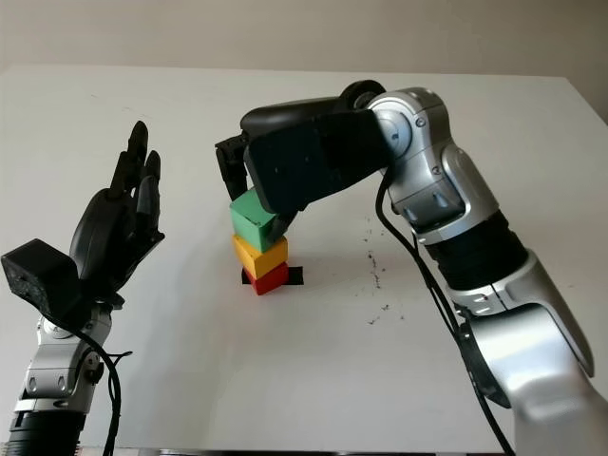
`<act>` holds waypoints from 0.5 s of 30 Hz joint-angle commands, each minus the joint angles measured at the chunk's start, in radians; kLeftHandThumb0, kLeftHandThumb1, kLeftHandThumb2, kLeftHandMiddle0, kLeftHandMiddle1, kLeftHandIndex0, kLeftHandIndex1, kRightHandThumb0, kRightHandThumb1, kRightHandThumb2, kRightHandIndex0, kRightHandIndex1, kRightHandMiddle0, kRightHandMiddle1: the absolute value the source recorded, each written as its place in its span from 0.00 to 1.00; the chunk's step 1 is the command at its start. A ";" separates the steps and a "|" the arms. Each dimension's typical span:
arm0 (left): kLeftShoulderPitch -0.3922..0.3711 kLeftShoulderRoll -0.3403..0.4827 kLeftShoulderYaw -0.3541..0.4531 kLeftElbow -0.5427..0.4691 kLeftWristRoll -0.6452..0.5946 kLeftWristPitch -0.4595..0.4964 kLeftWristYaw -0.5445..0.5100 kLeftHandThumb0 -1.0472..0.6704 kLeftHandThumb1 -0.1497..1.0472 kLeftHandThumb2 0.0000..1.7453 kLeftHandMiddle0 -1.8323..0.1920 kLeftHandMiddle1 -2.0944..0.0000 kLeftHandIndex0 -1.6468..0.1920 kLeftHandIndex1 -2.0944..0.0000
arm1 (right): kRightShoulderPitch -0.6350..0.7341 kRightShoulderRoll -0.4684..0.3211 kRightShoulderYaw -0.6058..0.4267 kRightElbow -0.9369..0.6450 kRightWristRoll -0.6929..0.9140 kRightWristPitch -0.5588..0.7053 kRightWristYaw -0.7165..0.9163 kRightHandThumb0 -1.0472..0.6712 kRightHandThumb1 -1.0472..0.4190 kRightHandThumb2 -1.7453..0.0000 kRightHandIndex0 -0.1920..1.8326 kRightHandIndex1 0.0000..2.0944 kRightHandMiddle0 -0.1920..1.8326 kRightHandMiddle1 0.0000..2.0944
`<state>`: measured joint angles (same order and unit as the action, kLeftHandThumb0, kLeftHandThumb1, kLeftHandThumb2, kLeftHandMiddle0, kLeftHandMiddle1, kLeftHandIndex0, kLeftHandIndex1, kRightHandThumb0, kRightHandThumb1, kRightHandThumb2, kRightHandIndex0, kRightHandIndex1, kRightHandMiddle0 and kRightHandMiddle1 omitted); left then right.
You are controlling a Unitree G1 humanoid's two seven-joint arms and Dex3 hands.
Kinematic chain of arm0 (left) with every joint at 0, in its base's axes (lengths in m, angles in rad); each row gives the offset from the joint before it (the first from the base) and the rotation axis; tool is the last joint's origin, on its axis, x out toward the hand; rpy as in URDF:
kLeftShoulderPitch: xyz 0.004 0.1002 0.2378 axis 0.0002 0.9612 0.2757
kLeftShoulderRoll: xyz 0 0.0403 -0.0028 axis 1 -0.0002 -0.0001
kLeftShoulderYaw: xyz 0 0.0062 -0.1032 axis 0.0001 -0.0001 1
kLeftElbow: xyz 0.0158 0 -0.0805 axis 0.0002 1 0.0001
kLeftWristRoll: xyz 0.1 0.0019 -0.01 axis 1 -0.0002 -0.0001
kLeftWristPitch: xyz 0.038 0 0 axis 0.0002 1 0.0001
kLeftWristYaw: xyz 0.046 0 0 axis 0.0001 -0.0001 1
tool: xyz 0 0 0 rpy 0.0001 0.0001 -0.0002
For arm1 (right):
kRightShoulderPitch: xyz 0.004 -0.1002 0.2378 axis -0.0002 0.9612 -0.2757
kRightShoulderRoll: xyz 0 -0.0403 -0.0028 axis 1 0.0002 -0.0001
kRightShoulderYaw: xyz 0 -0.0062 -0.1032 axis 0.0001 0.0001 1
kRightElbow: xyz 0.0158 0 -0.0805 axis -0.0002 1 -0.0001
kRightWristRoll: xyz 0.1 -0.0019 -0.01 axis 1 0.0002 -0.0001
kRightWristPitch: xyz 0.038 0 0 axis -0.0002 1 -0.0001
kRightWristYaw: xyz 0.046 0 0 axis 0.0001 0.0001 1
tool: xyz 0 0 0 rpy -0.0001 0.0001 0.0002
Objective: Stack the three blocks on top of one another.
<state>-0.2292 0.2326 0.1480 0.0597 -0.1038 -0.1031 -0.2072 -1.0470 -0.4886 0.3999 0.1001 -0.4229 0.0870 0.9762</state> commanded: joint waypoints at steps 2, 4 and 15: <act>0.015 -0.003 -0.003 0.006 -0.001 -0.017 -0.001 0.13 1.00 0.41 1.00 1.00 1.00 1.00 | 0.005 -0.004 0.001 0.000 0.002 -0.012 -0.005 0.33 0.07 0.97 0.24 0.03 0.28 0.78; 0.015 -0.003 -0.002 0.007 -0.002 -0.018 -0.002 0.13 1.00 0.41 1.00 1.00 1.00 1.00 | 0.006 -0.002 -0.002 0.008 0.009 -0.008 -0.002 0.33 0.07 0.97 0.24 0.03 0.28 0.78; 0.015 -0.006 -0.002 0.005 -0.005 -0.015 0.000 0.14 1.00 0.41 1.00 1.00 1.00 1.00 | -0.017 -0.022 0.011 0.033 0.039 0.002 0.099 0.19 0.11 0.97 0.06 0.00 0.05 0.22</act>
<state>-0.2292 0.2321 0.1480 0.0631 -0.1044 -0.1095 -0.2071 -1.0470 -0.4994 0.4071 0.1324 -0.3882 0.0928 1.0657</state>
